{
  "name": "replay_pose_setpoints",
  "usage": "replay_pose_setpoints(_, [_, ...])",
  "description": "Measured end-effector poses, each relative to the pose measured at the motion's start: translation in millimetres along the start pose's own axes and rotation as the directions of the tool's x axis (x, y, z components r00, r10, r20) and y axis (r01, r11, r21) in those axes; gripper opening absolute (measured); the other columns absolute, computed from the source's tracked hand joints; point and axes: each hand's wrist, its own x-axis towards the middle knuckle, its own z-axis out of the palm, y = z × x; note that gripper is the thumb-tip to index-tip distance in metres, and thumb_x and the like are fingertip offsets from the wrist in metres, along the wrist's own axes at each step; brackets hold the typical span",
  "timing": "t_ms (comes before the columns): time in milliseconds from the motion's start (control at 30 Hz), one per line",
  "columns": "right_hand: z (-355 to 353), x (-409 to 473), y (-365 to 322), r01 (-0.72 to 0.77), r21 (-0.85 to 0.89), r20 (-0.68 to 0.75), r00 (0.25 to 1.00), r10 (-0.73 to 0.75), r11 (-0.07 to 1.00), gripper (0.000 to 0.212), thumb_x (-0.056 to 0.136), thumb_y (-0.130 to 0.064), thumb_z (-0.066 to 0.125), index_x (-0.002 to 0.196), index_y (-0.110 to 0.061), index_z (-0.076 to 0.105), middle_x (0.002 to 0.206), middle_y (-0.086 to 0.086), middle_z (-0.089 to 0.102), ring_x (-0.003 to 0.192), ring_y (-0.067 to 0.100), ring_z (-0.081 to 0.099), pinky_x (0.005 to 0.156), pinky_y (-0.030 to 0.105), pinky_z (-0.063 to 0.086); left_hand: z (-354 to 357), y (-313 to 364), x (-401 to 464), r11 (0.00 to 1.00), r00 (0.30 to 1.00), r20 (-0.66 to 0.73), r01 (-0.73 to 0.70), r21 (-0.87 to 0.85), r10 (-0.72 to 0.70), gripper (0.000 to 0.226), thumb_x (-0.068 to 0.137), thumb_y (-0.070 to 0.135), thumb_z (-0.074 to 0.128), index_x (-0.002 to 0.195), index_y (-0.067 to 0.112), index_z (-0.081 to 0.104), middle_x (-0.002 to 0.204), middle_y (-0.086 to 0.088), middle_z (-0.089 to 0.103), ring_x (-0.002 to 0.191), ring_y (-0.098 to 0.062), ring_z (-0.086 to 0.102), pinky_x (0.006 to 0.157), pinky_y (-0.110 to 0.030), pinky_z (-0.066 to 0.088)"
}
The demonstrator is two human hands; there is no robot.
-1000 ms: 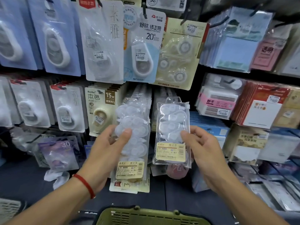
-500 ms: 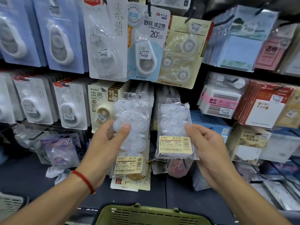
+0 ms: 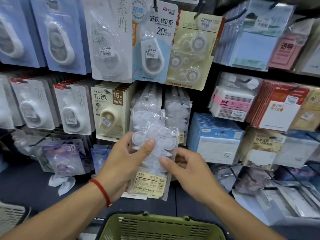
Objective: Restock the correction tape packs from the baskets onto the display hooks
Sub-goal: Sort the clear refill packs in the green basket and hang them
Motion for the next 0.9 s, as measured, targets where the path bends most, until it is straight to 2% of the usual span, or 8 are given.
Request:
replay_pose_setpoints(100, [-4.1,0.0,-5.0,-0.033,0.215,-0.086,0.995,0.053,0.976,0.009,0.102,-0.024,0.068,0.108,-0.027,0.075,0.1,-0.006,0.082,0.092,0.013,0.079,0.071,0.023,0.061,-4.1,3.4,2.3,0.999,0.998,-0.044,-0.035,0.034,0.036,0.046,0.08,0.04,0.077,0.118,0.017,0.067,0.107,-0.002,0.081,0.098,-0.018,0.078,0.072,-0.025,0.063])
replay_pose_setpoints(200, [-17.6,3.2,-12.6,0.017,0.264,-0.183,0.982,0.033,0.964,0.011,0.102,-0.025,0.066,0.108,-0.019,0.073,0.097,0.001,0.082,0.088,0.018,0.08,0.067,0.024,0.062,-9.2,7.8,3.6,0.997,0.995,-0.084,-0.041,0.066,0.047,0.05,0.076,0.047,0.077,0.121,0.025,0.069,0.109,0.006,0.08,0.098,-0.006,0.075,0.066,-0.014,0.056])
replay_pose_setpoints(300, [-29.1,6.1,-20.5,0.024,0.324,-0.203,0.978,0.045,0.946,0.025,0.098,-0.035,0.067,0.11,-0.014,0.072,0.098,0.008,0.081,0.087,0.026,0.08,0.066,0.037,0.066,-11.1,9.5,3.8,0.998,0.995,-0.093,-0.029,0.058,0.034,0.054,0.075,0.045,0.077,0.125,0.028,0.068,0.112,0.004,0.08,0.099,-0.009,0.076,0.067,-0.019,0.057])
replay_pose_setpoints(433, [-40.5,9.8,-23.6,0.03,0.358,-0.194,0.98,0.043,0.933,0.042,0.085,-0.047,0.071,0.113,-0.015,0.074,0.103,0.008,0.082,0.094,0.029,0.08,0.085,0.049,0.064,-10.0,9.7,2.7,0.998,0.995,-0.097,-0.014,0.061,0.02,0.051,0.075,0.045,0.076,0.122,0.03,0.069,0.111,0.002,0.08,0.103,-0.016,0.076,0.083,-0.035,0.059])
replay_pose_setpoints(633, [-48.3,12.2,-25.0,0.012,0.491,-0.158,0.985,0.075,0.871,0.052,0.081,-0.046,0.075,0.114,-0.005,0.075,0.108,0.018,0.079,0.098,0.036,0.078,0.084,0.046,0.065,-10.8,12.5,1.2,0.998,0.995,-0.101,0.006,0.063,0.001,0.047,0.076,0.046,0.076,0.118,0.029,0.071,0.108,0.0,0.081,0.097,-0.019,0.078,0.071,-0.032,0.06])
replay_pose_setpoints(733, [-49.2,12.4,-25.6,-0.001,0.545,-0.144,0.985,0.095,0.839,0.05,0.085,-0.043,0.073,0.115,-0.003,0.075,0.107,0.018,0.08,0.097,0.034,0.079,0.079,0.04,0.067,-13.5,12.2,2.9,0.998,0.993,-0.119,0.031,0.055,-0.024,0.026,0.09,0.037,0.074,0.116,0.03,0.072,0.103,-0.001,0.081,0.088,-0.022,0.079,0.062,-0.033,0.059])
replay_pose_setpoints(800, [-49.6,12.7,-24.7,-0.034,0.453,-0.193,0.972,0.136,0.891,0.051,0.087,-0.047,0.072,0.12,-0.008,0.074,0.109,0.01,0.08,0.099,0.026,0.078,0.085,0.038,0.065,-14.7,12.1,4.1,0.998,0.991,-0.135,0.028,0.049,-0.021,0.013,0.099,0.026,0.067,0.108,0.031,0.074,0.098,-0.003,0.08,0.08,-0.02,0.078,0.056,-0.032,0.058])
replay_pose_setpoints(900, [-50.1,10.7,-18.5,-0.086,-0.164,-0.388,0.922,0.016,0.983,0.038,0.095,-0.048,0.068,0.127,-0.027,0.066,0.122,-0.013,0.07,0.105,0.002,0.066,0.093,0.032,0.054,-14.7,10.9,4.4,0.994,0.992,-0.127,-0.009,0.105,0.022,0.02,0.102,0.013,0.058,0.104,0.027,0.073,0.099,-0.003,0.079,0.085,-0.02,0.076,0.066,-0.039,0.06])
